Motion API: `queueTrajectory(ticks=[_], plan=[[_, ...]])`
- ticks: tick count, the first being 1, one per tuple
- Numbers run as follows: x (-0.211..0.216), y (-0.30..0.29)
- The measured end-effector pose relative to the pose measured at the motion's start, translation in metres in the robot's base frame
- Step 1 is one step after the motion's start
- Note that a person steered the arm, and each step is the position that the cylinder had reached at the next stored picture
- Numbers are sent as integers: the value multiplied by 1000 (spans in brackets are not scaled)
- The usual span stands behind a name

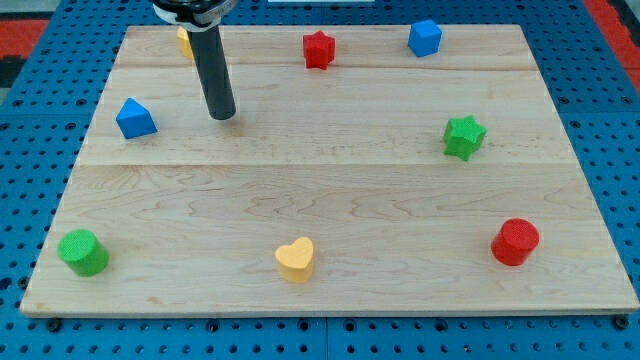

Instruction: Move the blue cube closer to the red star

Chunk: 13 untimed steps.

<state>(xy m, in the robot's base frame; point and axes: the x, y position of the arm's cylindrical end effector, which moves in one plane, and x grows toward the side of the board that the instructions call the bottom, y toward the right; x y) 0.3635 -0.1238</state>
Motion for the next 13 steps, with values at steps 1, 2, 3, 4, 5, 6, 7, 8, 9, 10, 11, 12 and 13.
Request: queueTrajectory(ticks=[1,2,3,4,5,6,7,8,9,10,11,12,13], plan=[[0,0],[0,28],[0,44],[0,44],[0,44],[0,51],[0,51],[0,51],[1,77],[1,127],[1,129],[1,129],[1,129]])
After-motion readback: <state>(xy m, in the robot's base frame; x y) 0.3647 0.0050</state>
